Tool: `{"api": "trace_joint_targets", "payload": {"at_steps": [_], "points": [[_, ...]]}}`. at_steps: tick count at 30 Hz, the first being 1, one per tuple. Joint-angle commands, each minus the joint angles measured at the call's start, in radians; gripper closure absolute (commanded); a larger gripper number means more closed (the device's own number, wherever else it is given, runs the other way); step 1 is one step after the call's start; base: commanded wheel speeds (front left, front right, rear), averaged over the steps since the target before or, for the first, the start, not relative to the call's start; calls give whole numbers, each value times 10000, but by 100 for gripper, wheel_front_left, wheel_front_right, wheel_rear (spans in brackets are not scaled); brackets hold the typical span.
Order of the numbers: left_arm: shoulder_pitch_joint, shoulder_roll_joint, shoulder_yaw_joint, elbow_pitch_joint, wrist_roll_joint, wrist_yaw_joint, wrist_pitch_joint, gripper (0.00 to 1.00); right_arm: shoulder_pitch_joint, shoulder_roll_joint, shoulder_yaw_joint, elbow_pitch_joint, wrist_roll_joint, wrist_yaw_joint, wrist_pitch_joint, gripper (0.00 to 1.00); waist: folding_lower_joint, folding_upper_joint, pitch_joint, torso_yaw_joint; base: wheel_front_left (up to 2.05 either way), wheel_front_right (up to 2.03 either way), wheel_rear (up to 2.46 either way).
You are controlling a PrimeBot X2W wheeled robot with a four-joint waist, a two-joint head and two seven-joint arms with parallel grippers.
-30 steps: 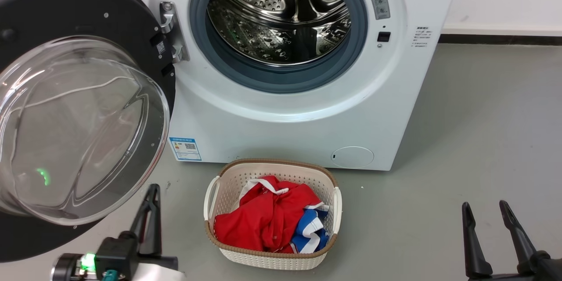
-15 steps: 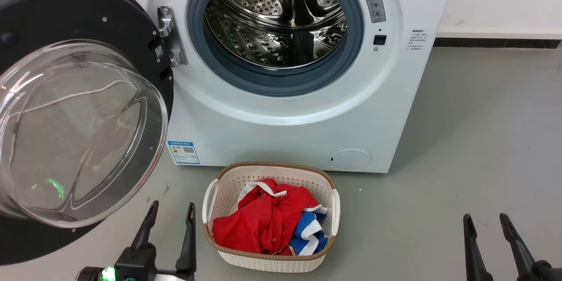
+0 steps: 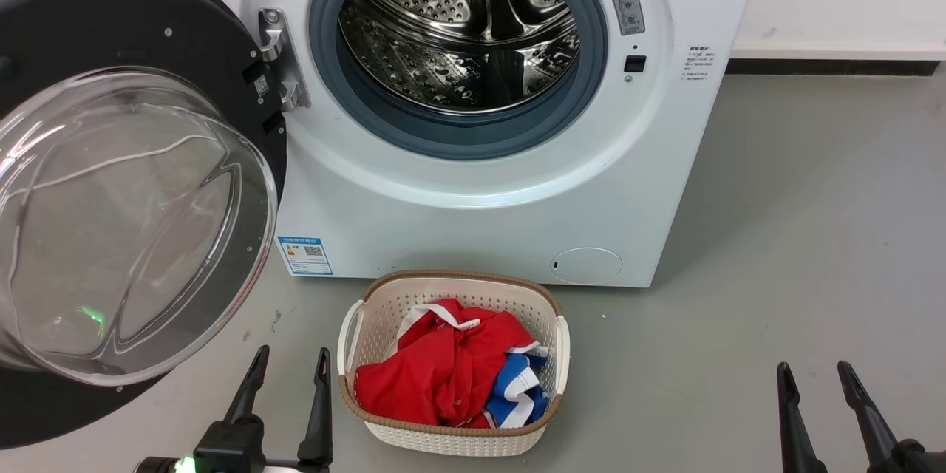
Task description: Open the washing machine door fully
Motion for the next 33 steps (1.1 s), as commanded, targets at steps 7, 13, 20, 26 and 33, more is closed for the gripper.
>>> {"api": "trace_joint_targets", "payload": {"at_steps": [7,13,20,26,33], "points": [[84,-15,69,23,-48,47,-27,0,21,14,6,-6,0,1,-17,0,1,0,12,18,0,0,0],[123,-29,39,465,-116,40,65,100,43,15,38,428,72,0,18,100,1,0,14,17,0,0,0],[-88,-29,176,625,-1357,-35,385,100,-210,-54,110,601,1328,0,237,100,1,0,25,4,0,0,0],[-272,-29,278,702,-2586,-112,668,100,-504,-122,167,788,2557,0,466,100,1,0,37,-11,0,0,0],[-477,-29,391,791,-3913,-193,973,100,-810,-181,215,981,3870,0,722,100,1,0,50,-29,0,0,0]]}}
